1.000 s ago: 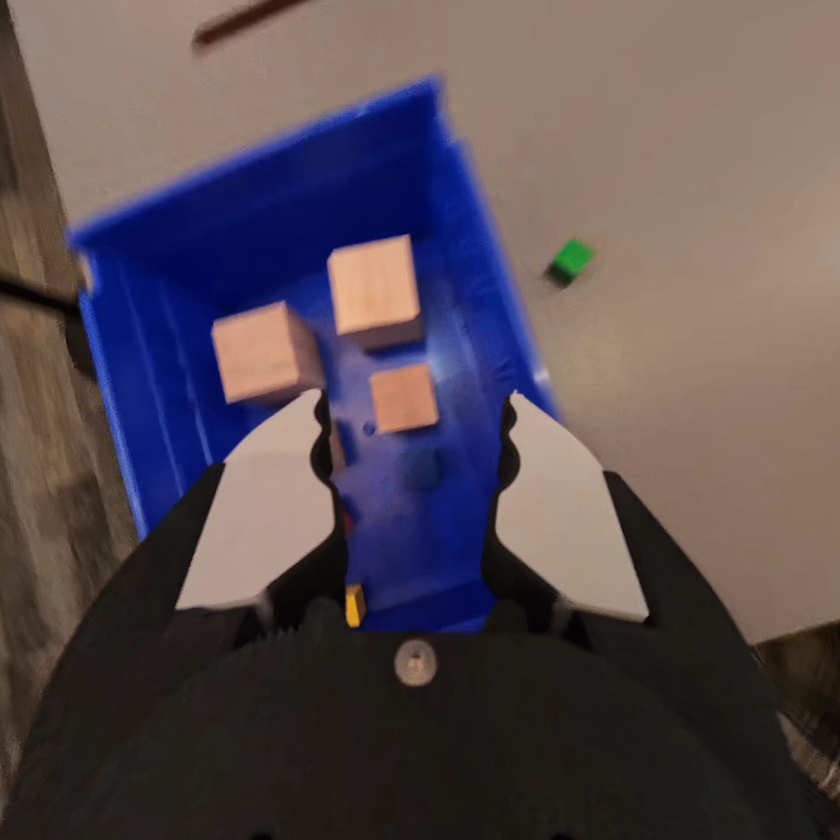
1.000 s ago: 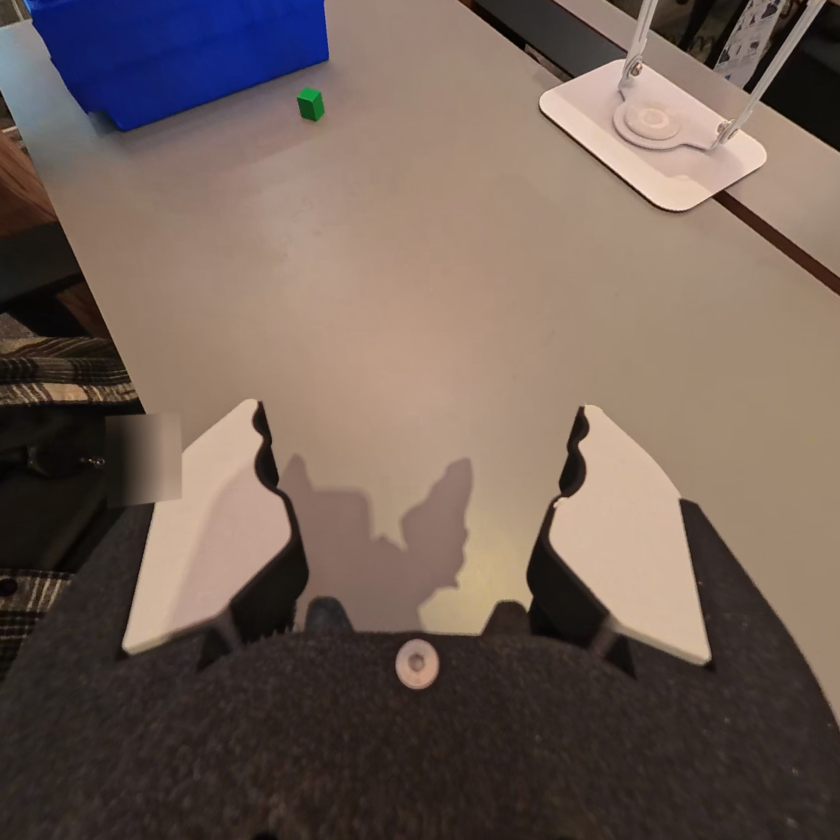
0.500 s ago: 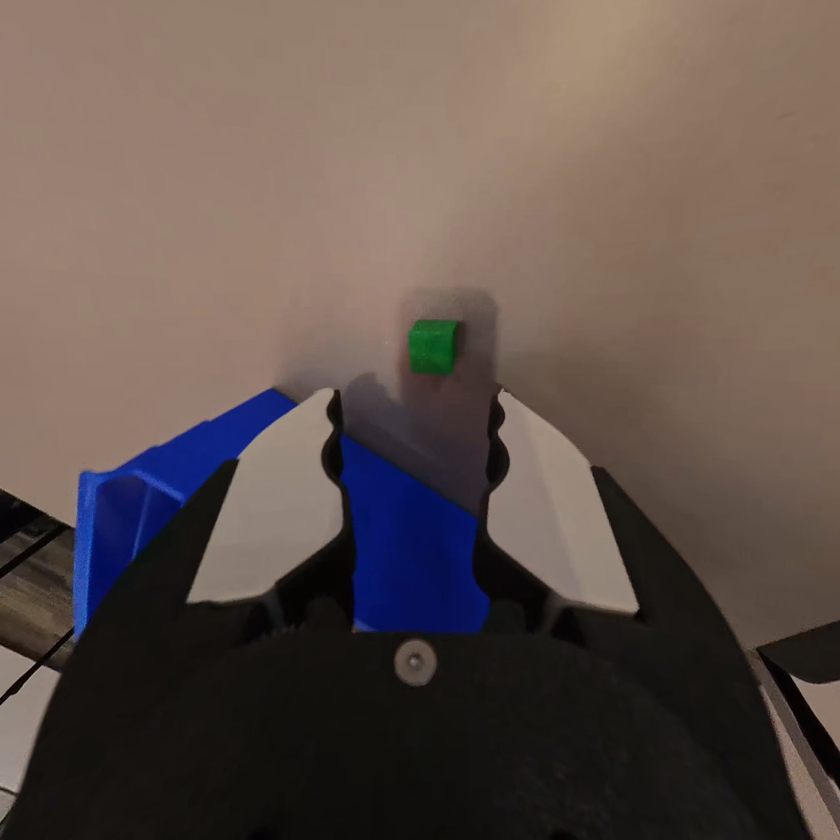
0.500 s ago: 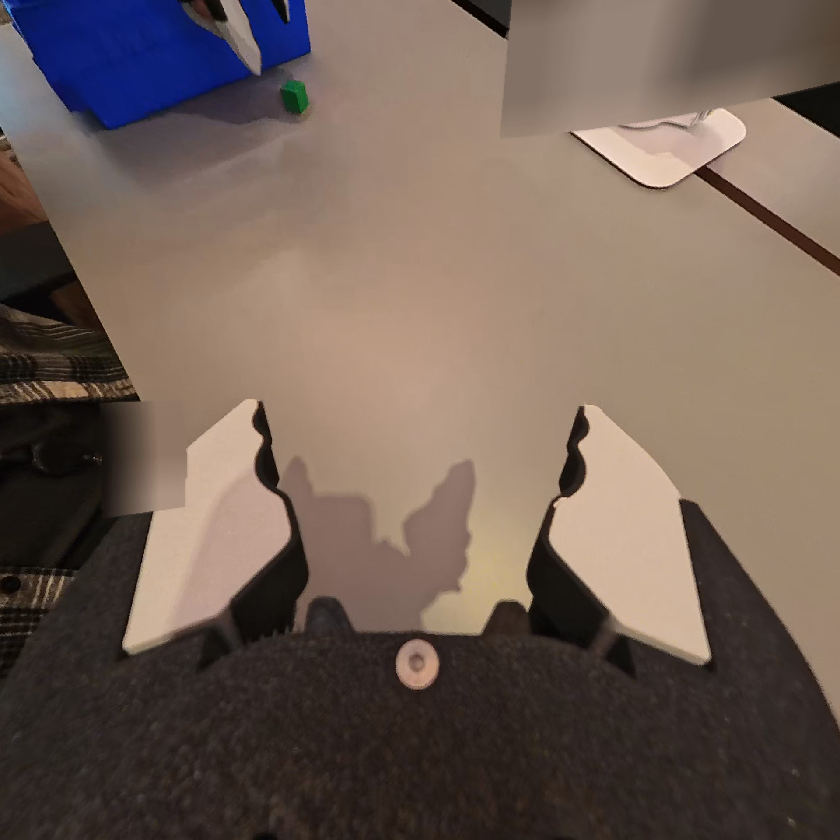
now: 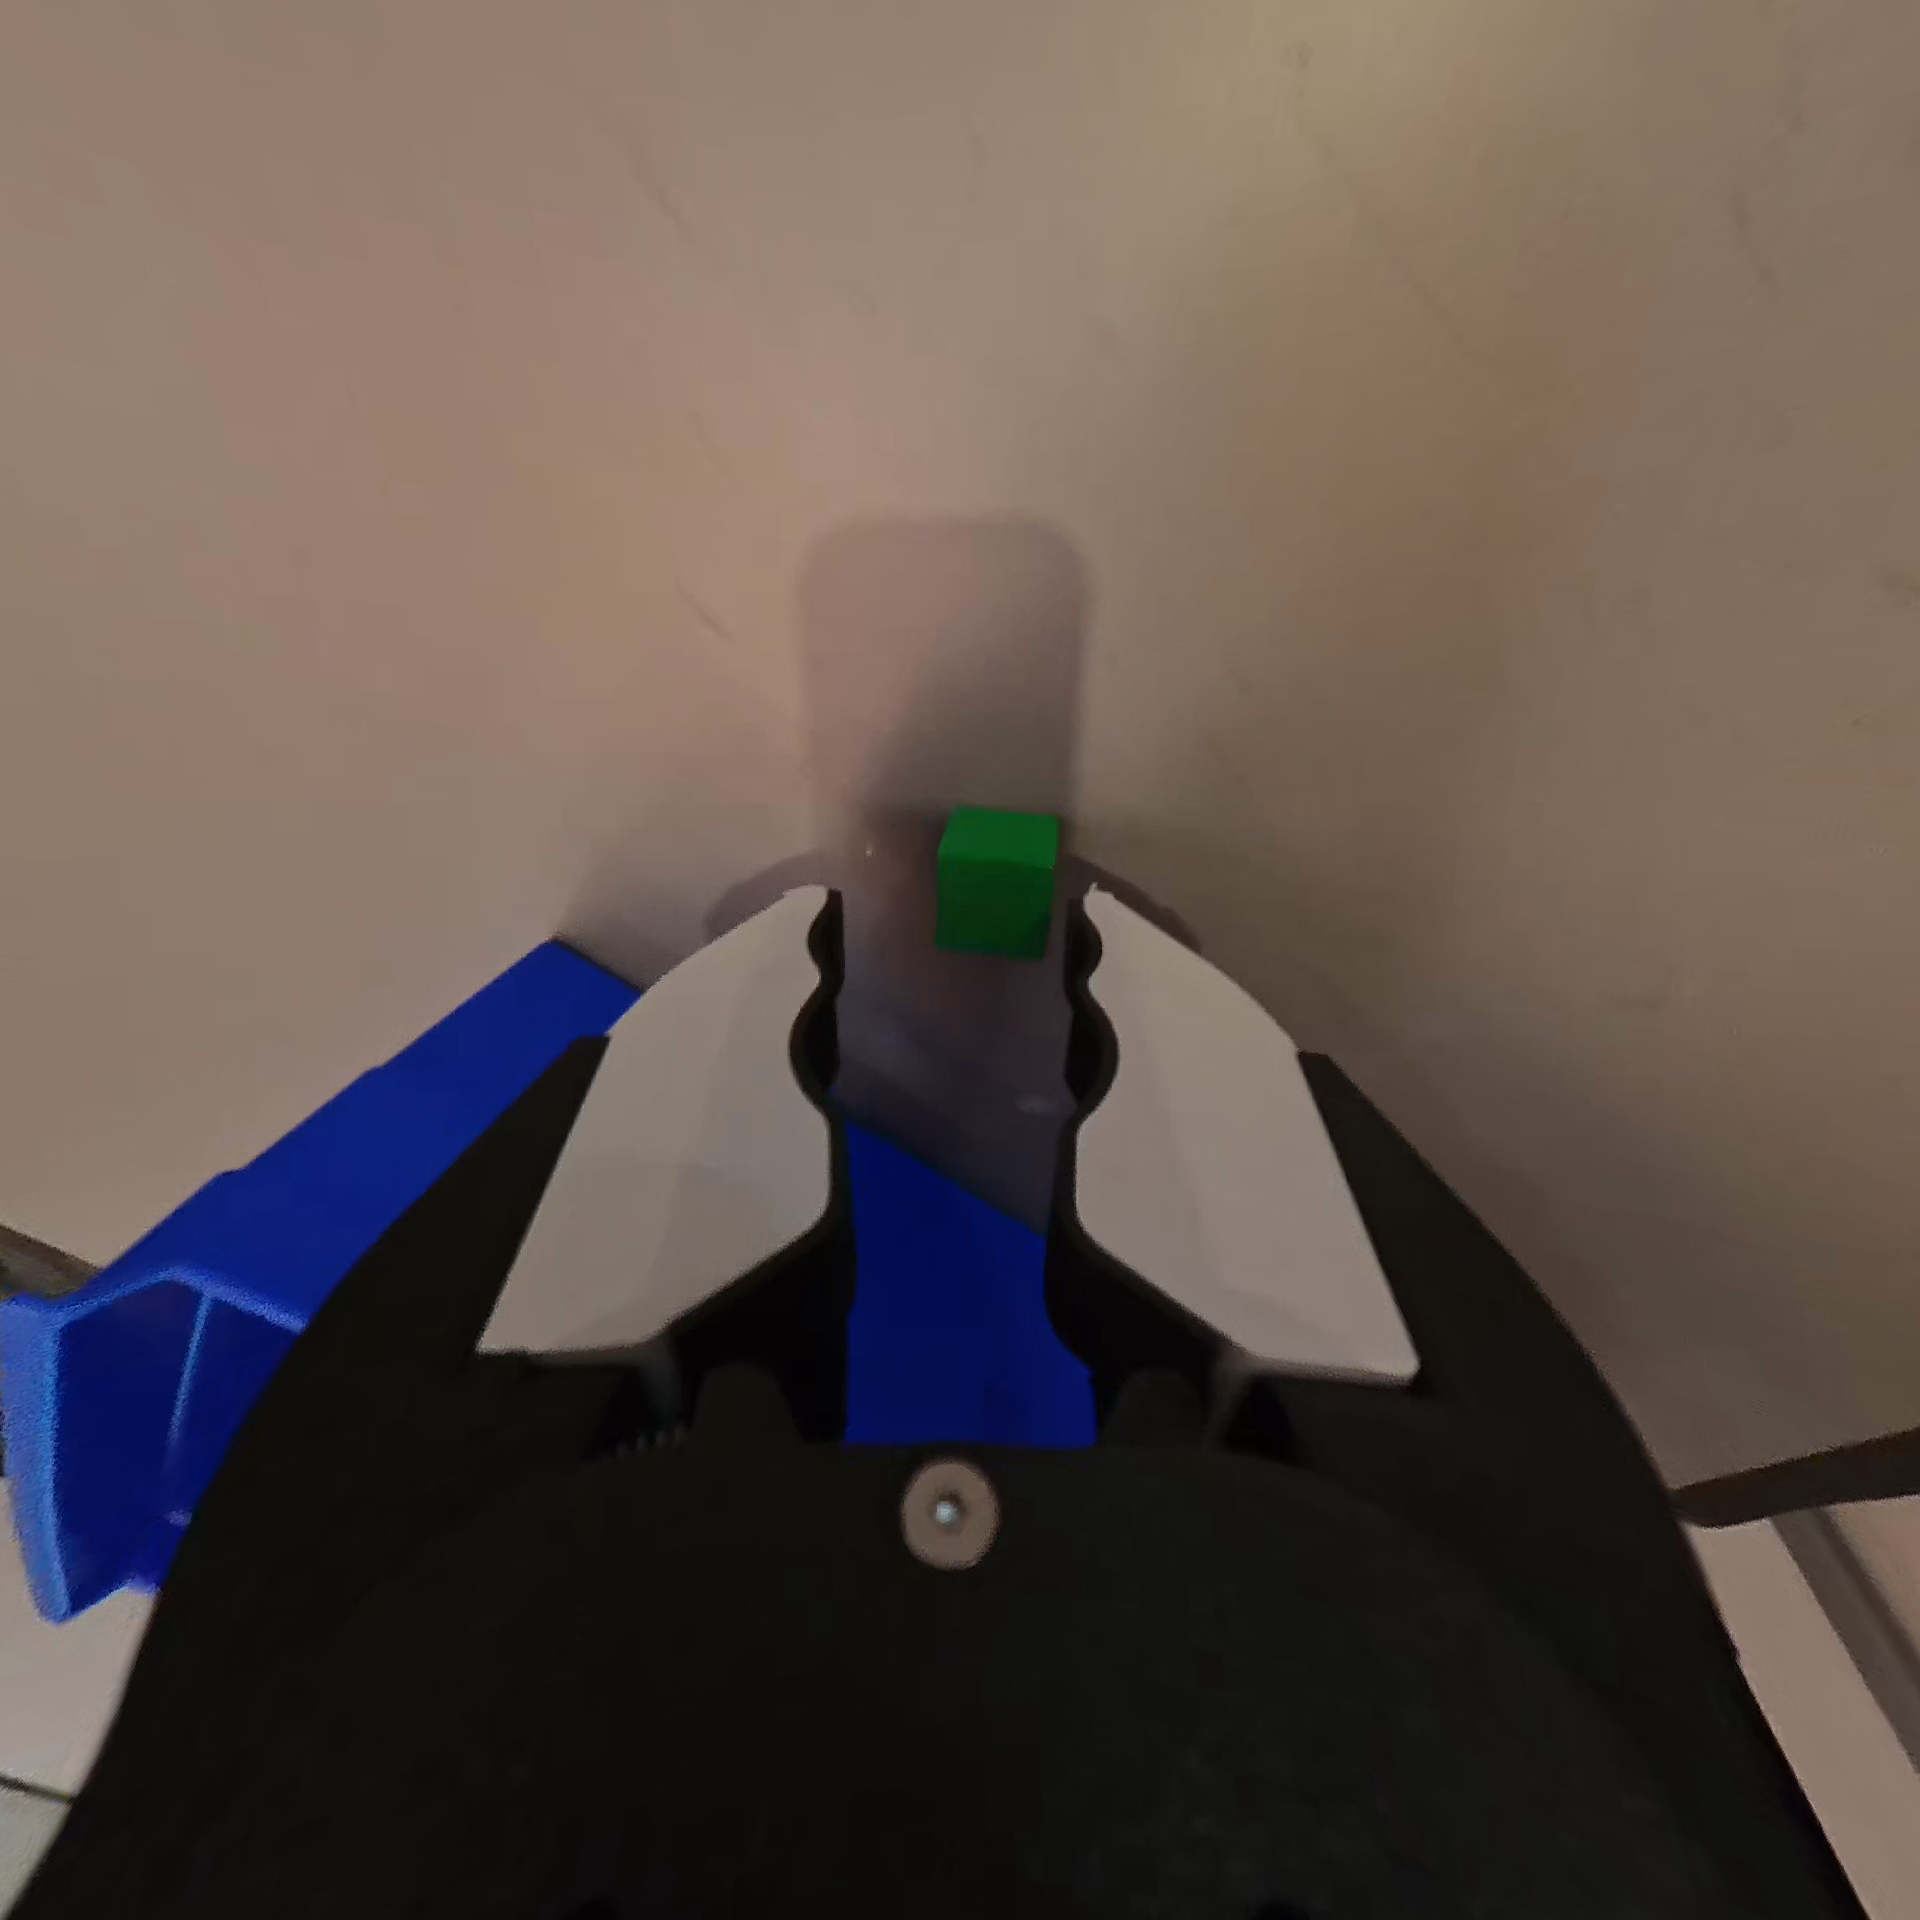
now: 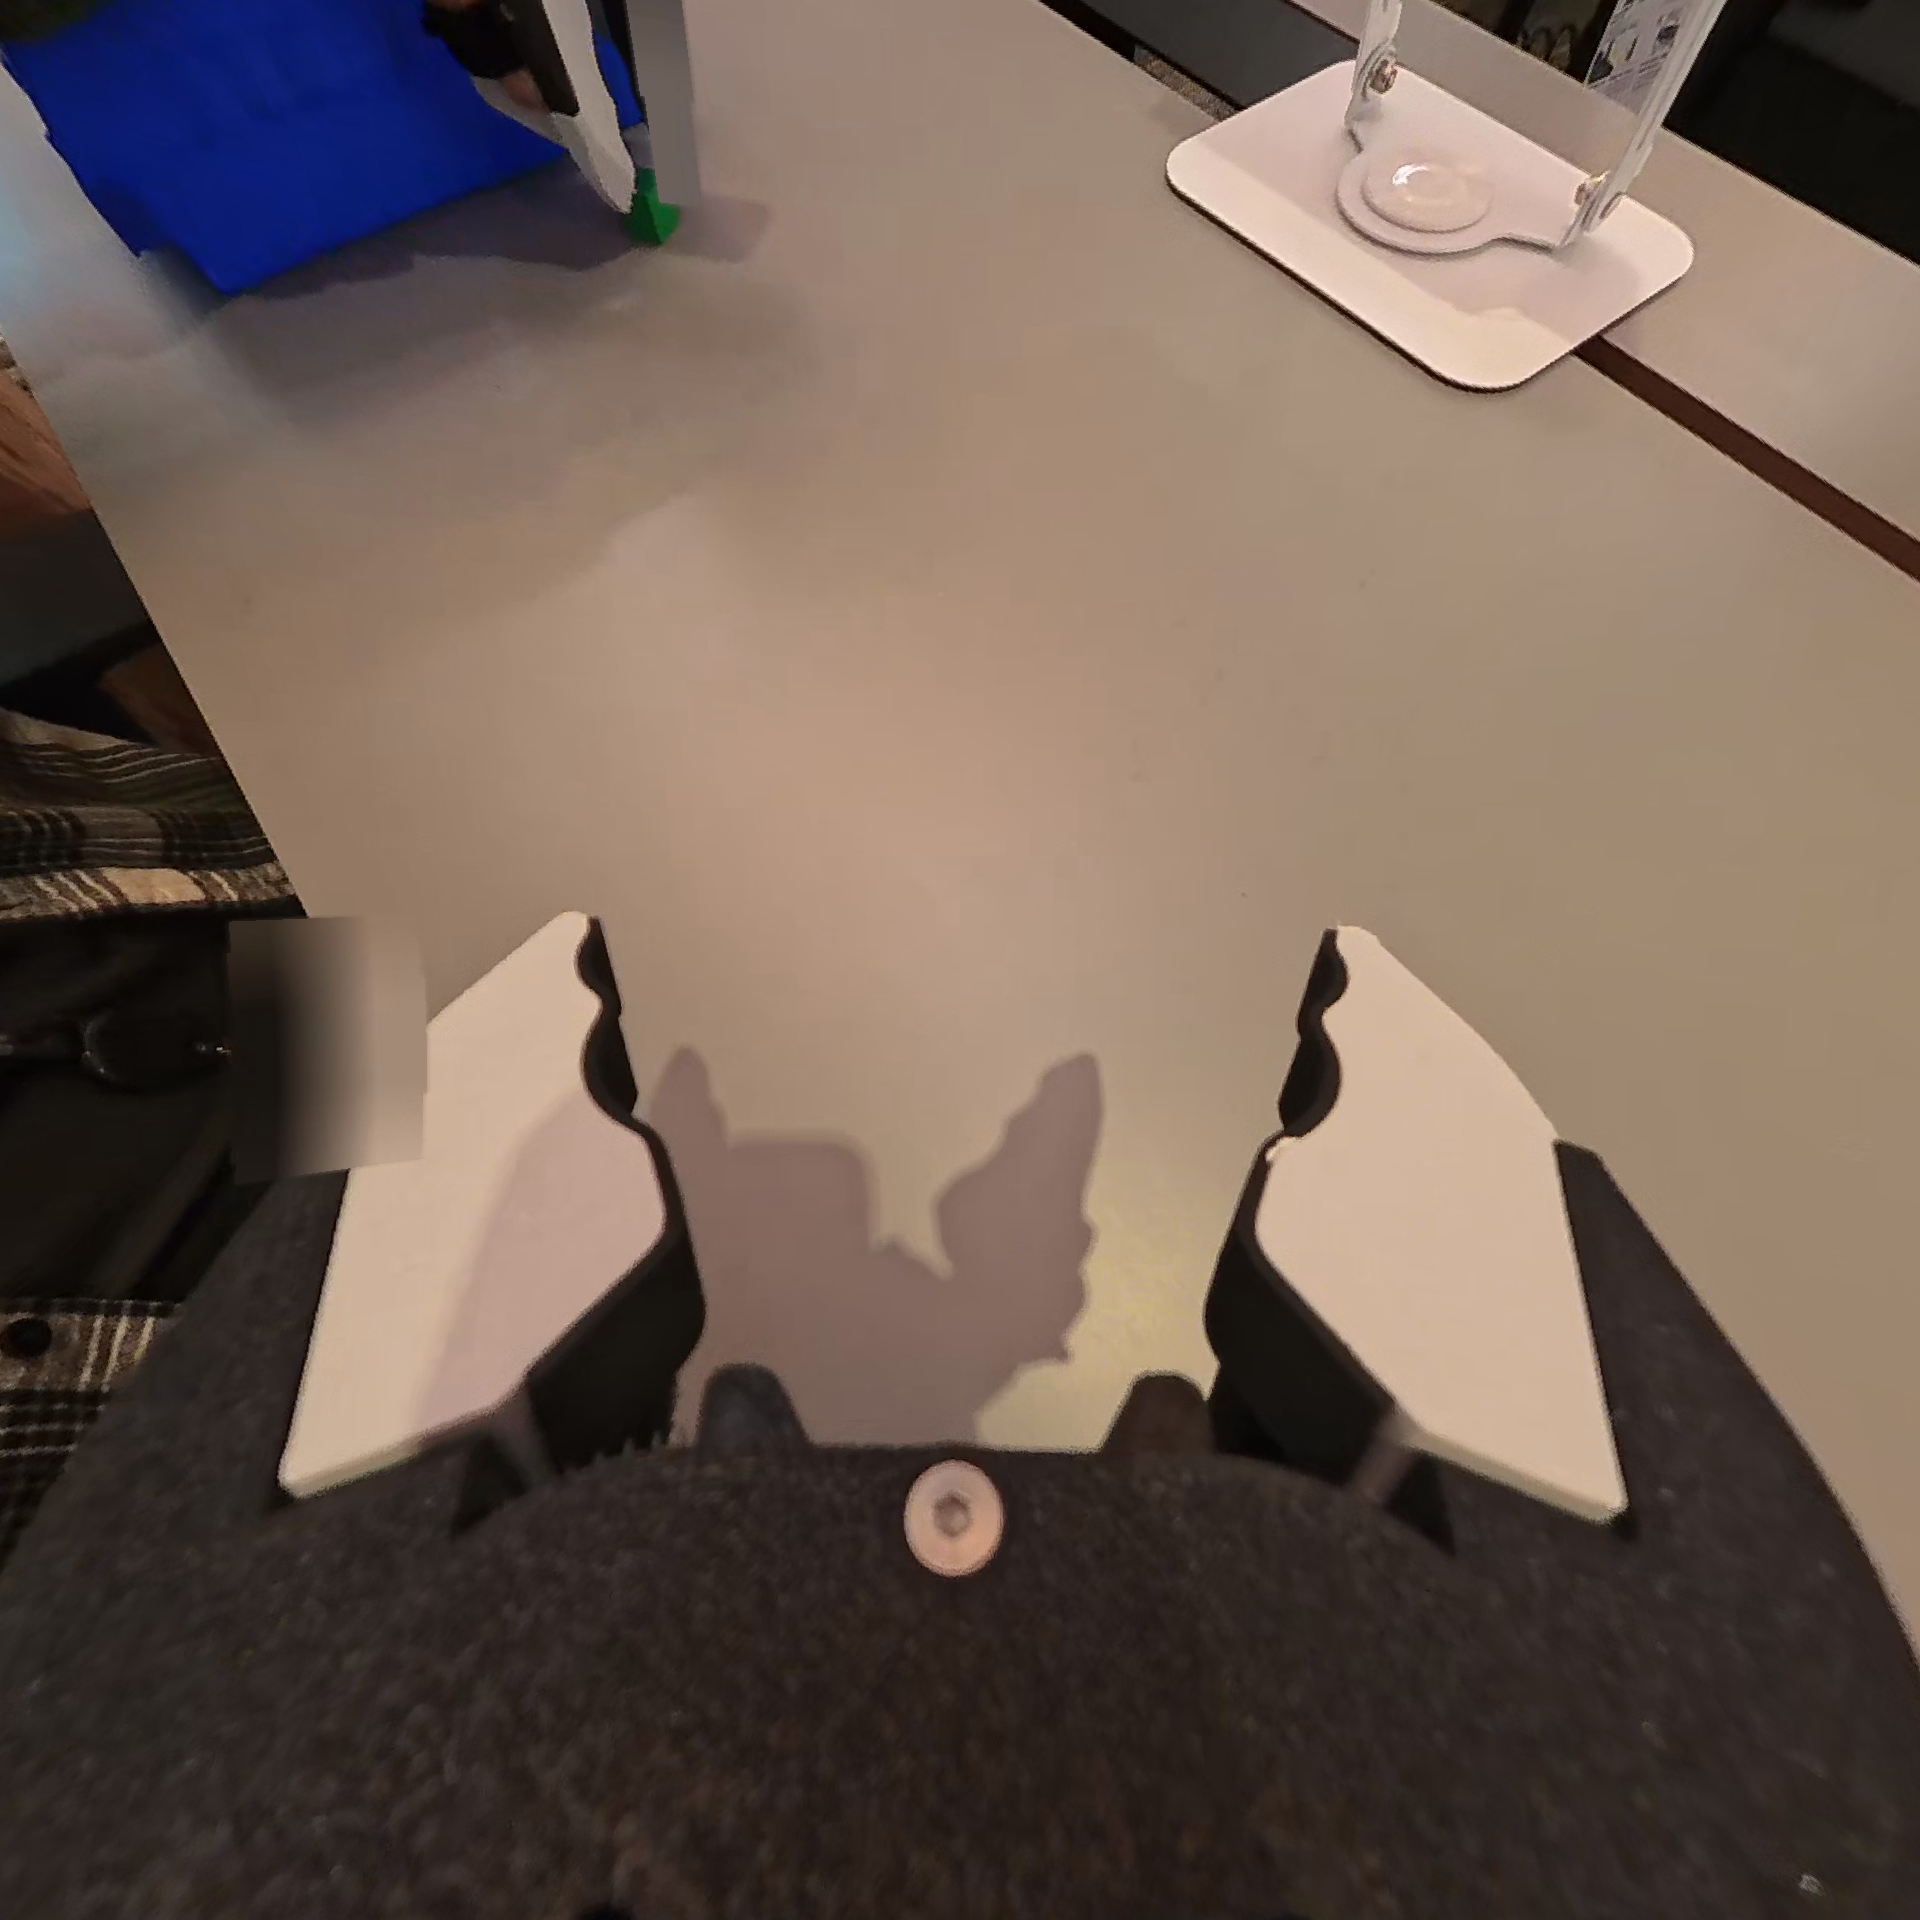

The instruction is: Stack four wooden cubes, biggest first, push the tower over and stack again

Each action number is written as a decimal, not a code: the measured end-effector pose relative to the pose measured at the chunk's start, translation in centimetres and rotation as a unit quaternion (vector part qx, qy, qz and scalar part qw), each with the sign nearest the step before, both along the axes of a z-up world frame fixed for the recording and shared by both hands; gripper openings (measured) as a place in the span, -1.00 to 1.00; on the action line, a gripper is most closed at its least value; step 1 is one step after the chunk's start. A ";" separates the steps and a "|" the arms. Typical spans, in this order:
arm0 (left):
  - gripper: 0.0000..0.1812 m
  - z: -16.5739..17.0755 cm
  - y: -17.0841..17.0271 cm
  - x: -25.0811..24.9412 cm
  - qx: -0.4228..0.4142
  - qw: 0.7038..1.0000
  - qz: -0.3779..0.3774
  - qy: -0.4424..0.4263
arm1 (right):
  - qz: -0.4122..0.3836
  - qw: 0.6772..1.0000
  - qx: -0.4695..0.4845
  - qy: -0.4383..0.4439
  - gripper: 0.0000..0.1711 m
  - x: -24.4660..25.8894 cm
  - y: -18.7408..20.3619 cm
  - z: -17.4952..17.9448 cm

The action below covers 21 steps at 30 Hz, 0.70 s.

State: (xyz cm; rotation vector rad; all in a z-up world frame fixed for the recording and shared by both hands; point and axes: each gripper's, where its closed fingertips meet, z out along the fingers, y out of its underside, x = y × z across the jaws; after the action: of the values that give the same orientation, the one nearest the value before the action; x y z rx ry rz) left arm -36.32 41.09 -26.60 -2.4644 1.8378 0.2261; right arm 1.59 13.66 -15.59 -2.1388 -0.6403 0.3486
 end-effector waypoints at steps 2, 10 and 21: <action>-0.54 -0.3 -0.3 0.0 -0.015 1.000 0.008 0.004 | 0.000 1.000 0.001 -0.001 0.43 0.0 -0.1 0.0; -0.76 -0.7 -1.0 -0.1 -0.034 0.999 0.007 0.022 | -0.003 1.000 0.004 -0.001 0.42 0.2 -0.2 0.2; -0.76 11.0 -3.3 -8.9 0.075 0.959 0.194 -0.191 | 0.005 1.000 -0.001 0.001 0.41 -0.2 0.3 -0.4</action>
State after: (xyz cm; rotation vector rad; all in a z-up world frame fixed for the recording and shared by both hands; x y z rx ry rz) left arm -45.23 37.78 -15.61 -2.5151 1.1415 -0.0903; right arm 1.35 13.96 -15.95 -2.1382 -0.6495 0.3557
